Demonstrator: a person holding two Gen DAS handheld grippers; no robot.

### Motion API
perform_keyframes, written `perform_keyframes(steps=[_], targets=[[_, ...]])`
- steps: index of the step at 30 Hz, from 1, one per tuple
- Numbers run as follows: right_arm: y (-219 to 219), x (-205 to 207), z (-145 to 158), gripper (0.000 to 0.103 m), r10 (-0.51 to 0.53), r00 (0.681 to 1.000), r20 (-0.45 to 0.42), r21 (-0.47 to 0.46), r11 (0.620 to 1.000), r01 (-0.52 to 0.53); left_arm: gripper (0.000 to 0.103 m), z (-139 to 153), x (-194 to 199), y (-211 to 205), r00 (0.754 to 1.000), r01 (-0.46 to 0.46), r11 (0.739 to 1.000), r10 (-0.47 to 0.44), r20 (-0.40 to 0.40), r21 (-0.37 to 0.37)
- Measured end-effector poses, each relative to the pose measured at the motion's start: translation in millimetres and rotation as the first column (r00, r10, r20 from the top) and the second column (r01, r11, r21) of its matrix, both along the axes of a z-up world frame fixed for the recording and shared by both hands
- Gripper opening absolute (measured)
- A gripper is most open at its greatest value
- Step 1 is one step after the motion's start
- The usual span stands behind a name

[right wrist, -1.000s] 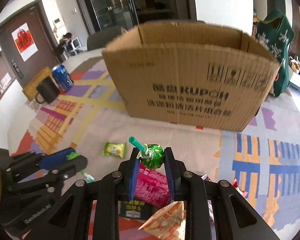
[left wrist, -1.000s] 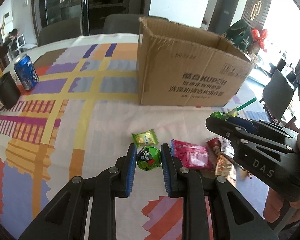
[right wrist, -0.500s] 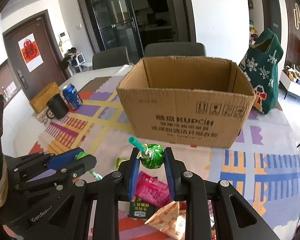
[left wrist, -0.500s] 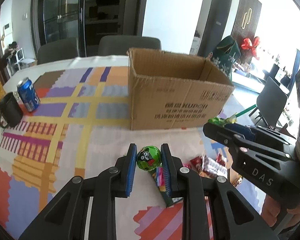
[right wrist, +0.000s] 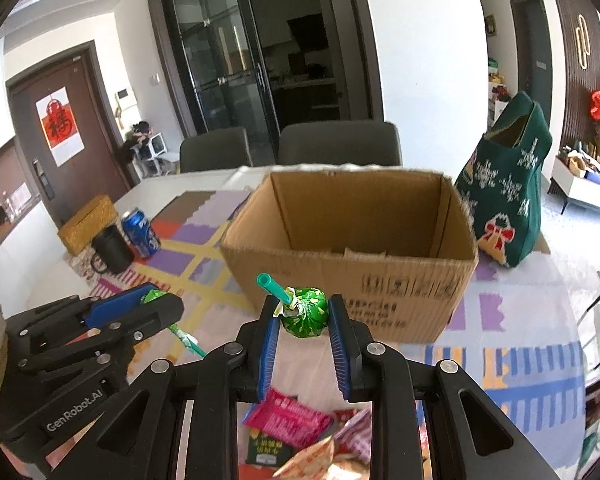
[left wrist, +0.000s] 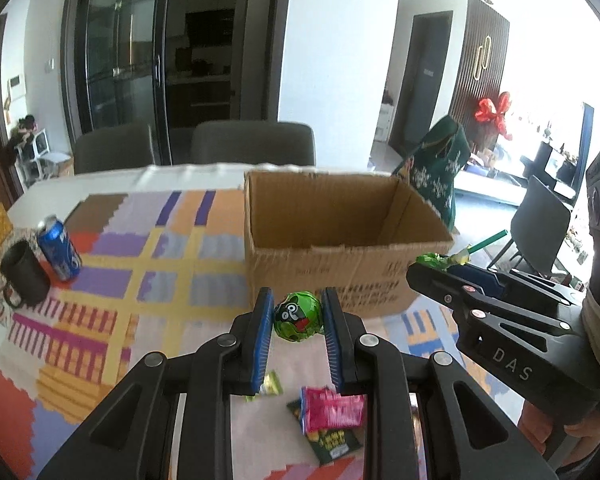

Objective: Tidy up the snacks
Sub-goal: 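Carry both lollipops into the cardboard box and open both tools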

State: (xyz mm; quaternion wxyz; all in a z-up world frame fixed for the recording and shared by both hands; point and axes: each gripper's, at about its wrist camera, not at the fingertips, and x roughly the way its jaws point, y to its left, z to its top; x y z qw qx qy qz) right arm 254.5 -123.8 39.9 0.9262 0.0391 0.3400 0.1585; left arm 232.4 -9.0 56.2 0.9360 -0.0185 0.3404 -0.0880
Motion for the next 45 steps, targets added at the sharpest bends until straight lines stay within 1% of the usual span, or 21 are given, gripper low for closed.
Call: perform_keyframes(steps=[4, 10, 17, 23, 30, 37, 38, 39, 40, 41, 42, 45], targets=[[-5.0, 10.5, 10.4, 0.026, -0.016, 1.000, 0.020, 0.004, 1.000, 0.016, 0.025, 11.8, 13.7, -3.2, 0.999, -0.001, 1.000, 0.000, 0.033, 0.015], [-8.4, 26.3, 17.5, 0.026, -0.027, 0.999, 0.037, 0.001, 1.000, 0.027, 0.025, 23.8, 35.1, -6.4, 0.998, -0.003, 1.000, 0.001, 0.059, 0.021], [-12.4, 52.6, 26.1, 0.026, -0.035, 0.998, 0.046, -0.010, 0.999, 0.036, 0.025, 27.9, 69.8, -7.8, 0.999, -0.005, 0.999, 0.004, 0.043, 0.033], [-12.3, 79.1, 28.5, 0.026, -0.037, 0.999, 0.037, -0.063, 0.997, 0.039, 0.025, 27.0, 99.1, -7.6, 0.999, -0.014, 0.999, 0.013, 0.036, 0.047], [-11.0, 110.5, 20.6, 0.026, -0.039, 0.999, -0.014, -0.100, 0.994, 0.037, 0.025, 13.5, 128.9, -8.0, 0.999, -0.019, 1.000, 0.019, -0.038, 0.018], [-8.5, 126.3, 11.9, 0.026, -0.050, 0.998, -0.039, -0.138, 0.989, 0.044, 0.026, 1.0, 149.2, -7.6, 0.995, -0.012, 1.000, 0.012, -0.099, 0.000], [-8.8, 127.9, 11.3, 0.026, -0.052, 0.998, -0.041, -0.141, 0.989, 0.046, 0.034, 0.5, 149.4, -7.0, 0.995, -0.010, 1.000, 0.011, -0.101, 0.002], [-9.3, 129.0, 10.9, 0.027, -0.057, 0.998, -0.039, -0.142, 0.989, 0.051, 0.047, 0.7, 148.1, -5.9, 0.995, -0.019, 1.000, 0.020, -0.099, 0.010], [-9.9, 128.6, 10.9, 0.035, -0.068, 0.997, -0.039, -0.146, 0.987, 0.061, 0.053, 1.8, 145.3, -3.7, 0.996, -0.031, 0.999, 0.033, -0.087, 0.018], [-11.3, 128.7, 10.6, 0.048, -0.091, 0.995, -0.042, -0.159, 0.984, 0.083, 0.055, 2.7, 142.8, -1.9, 0.996, -0.036, 0.999, 0.038, -0.075, 0.021], [-12.7, 126.1, 11.2, 0.053, -0.102, 0.994, -0.032, -0.164, 0.982, 0.096, 0.055, 4.2, 137.8, -0.4, 0.997, -0.038, 0.999, 0.040, -0.062, 0.027], [-15.3, 114.5, 14.5, 0.053, -0.108, 0.994, -0.002, -0.172, 0.979, 0.106, 0.058, 7.8, 126.6, 3.0, 0.997, -0.030, 0.999, 0.031, -0.065, 0.022]])
